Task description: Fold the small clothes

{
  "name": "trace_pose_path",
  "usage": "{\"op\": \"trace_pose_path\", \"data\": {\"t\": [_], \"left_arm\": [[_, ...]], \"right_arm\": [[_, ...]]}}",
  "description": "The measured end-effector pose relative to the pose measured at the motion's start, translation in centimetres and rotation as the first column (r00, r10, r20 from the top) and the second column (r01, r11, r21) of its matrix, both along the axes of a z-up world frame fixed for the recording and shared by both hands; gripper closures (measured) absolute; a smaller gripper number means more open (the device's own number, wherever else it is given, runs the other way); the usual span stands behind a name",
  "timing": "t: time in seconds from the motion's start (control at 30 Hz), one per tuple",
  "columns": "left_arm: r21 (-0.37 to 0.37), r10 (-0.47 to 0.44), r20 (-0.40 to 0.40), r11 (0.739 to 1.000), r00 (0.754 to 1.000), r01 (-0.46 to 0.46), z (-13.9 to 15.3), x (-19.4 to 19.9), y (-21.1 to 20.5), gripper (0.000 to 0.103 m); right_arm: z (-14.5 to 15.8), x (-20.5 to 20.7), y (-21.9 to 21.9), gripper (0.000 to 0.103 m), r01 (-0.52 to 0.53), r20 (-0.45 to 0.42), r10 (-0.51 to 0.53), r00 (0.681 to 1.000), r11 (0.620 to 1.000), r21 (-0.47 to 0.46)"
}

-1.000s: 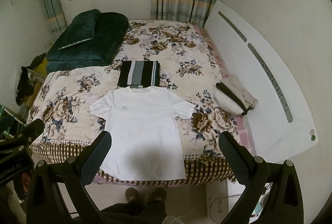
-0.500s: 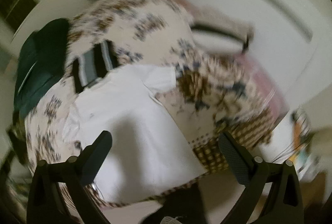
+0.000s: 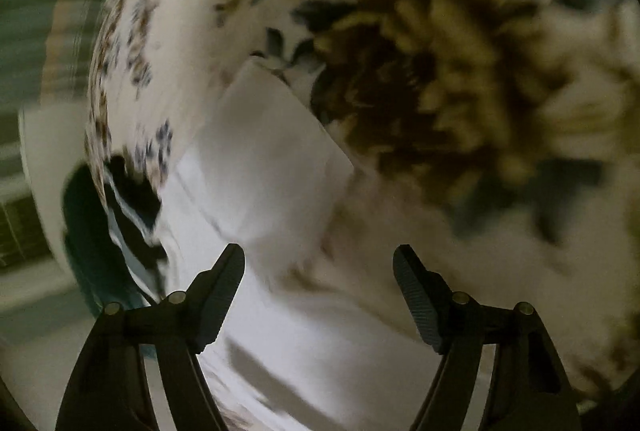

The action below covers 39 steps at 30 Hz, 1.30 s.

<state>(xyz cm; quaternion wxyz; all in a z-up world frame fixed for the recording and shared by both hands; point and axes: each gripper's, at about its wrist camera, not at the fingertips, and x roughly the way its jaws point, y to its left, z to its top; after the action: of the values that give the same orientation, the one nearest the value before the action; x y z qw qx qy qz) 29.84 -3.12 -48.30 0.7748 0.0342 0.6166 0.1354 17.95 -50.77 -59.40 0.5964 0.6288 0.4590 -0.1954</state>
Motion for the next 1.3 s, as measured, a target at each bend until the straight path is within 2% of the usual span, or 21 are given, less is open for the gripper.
{"op": "trace_pose_path", "data": {"t": [0.07,0.13,0.27,0.33,0.4,0.47,0.5,0.57,0.6,0.63,0.7,0.73,0.8,0.9,1.0,1.1,1.13,1.17,1.2,1.27,1.3], "left_arm": [[-0.030,0.021,-0.017,0.999,1.000,-0.021,-1.6,0.4,0.3,0.000],[-0.051,0.028,-0.021,0.998,0.999,-0.029,-2.6,0.5,0.9,0.000],[-0.070,0.044,0.000,0.997,0.999,-0.044,-2.3,0.1,2.6,0.000],[-0.074,0.058,0.014,0.996,0.998,-0.057,-1.9,0.0,3.4,0.000],[-0.065,0.075,0.037,0.995,0.997,-0.072,-1.0,-0.5,5.0,0.000],[-0.047,0.090,0.061,0.995,0.994,-0.087,-0.4,-1.0,6.9,0.000],[-0.034,0.096,0.071,0.995,0.993,-0.094,-0.2,-1.2,7.8,0.000],[-0.007,0.109,0.083,0.994,0.991,-0.109,-0.2,-1.7,9.6,0.000],[0.008,0.118,0.082,0.993,0.990,-0.119,-0.4,-2.1,10.6,0.000],[0.013,0.127,0.079,0.992,0.989,-0.128,-0.5,-2.3,11.4,0.000],[0.012,0.157,0.064,0.987,0.986,-0.158,-1.0,-3.0,13.0,0.000],[0.007,0.176,0.056,0.984,0.983,-0.177,-1.2,-3.3,13.9,0.000],[-0.008,0.196,0.054,0.981,0.979,-0.196,-1.4,-3.6,15.2,0.000],[-0.057,0.225,0.050,0.973,0.973,-0.222,-1.5,-3.5,16.6,0.000],[-0.207,0.272,0.036,0.943,0.962,-0.259,-2.2,-2.1,18.1,0.000],[-0.456,0.383,-0.004,0.822,0.924,-0.342,-3.5,-0.2,19.8,0.000],[-0.525,0.424,-0.014,0.768,0.905,-0.368,-3.9,0.4,20.4,0.000],[-0.608,0.475,-0.035,0.688,0.879,-0.396,-4.6,1.3,21.0,0.000],[-0.644,0.497,-0.048,0.648,0.867,-0.407,-5.0,1.8,21.2,0.001],[-0.714,0.543,-0.074,0.557,0.837,-0.425,-6.4,3.4,21.4,0.017],[-0.721,0.555,-0.082,0.541,0.828,-0.434,-6.9,4.1,21.5,0.026]], "right_arm": [[-1.3,1.4,0.4,0.058,0.026,0.018,-0.025,1.000,1.000,-0.008],[-0.9,2.9,0.9,0.095,0.020,0.024,-0.017,1.000,0.995,-0.099],[3.4,6.8,3.5,0.099,-0.114,0.003,0.123,0.992,0.936,-0.333],[6.7,9.6,6.7,0.099,-0.255,-0.029,0.276,0.961,0.839,-0.480],[9.0,12.6,10.9,0.100,-0.391,-0.085,0.428,0.900,0.703,-0.594],[10.0,15.4,16.6,0.100,-0.527,-0.174,0.582,0.794,0.516,-0.675],[9.9,17.0,20.6,0.100,-0.596,-0.249,0.658,0.711,0.375,-0.710],[8.7,17.4,26.3,0.100,-0.669,-0.365,0.728,0.580,0.170,-0.724],[7.1,17.9,29.4,0.100,-0.707,-0.434,0.756,0.491,0.055,-0.705],[6.0,17.4,31.2,0.100,-0.735,-0.471,0.770,0.430,-0.005,-0.678],[3.7,17.4,33.7,0.095,-0.792,-0.519,0.788,0.331,-0.067,-0.607],[2.9,17.3,34.2,0.085,-0.818,-0.519,0.799,0.303,-0.062,-0.573],[3.2,16.5,34.0,0.066,-0.825,-0.469,0.821,0.325,0.003,-0.565],[4.9,14.9,31.8,0.047,-0.819,-0.403,0.817,0.411,0.138,-0.557],[5.3,13.6,28.8,0.046,-0.811,-0.387,0.776,0.497,0.258,-0.525],[4.6,13.0,26.1,0.045,-0.802,-0.402,0.729,0.554,0.336,-0.495],[4.1,12.8,25.3,0.045,-0.798,-0.405,0.714,0.572,0.368,-0.478],[3.7,12.4,24.4,0.045,-0.788,-0.401,0.697,0.594,0.405,-0.464],[3.3,12.4,23.7,0.045,-0.778,-0.396,0.683,0.614,0.436,-0.454],[2.3,12.3,22.1,0.045,-0.744,-0.382,0.643,0.663,0.511,-0.432],[2.0,12.3,21.4,0.045,-0.724,-0.373,0.623,0.687,0.545,-0.423]]}}
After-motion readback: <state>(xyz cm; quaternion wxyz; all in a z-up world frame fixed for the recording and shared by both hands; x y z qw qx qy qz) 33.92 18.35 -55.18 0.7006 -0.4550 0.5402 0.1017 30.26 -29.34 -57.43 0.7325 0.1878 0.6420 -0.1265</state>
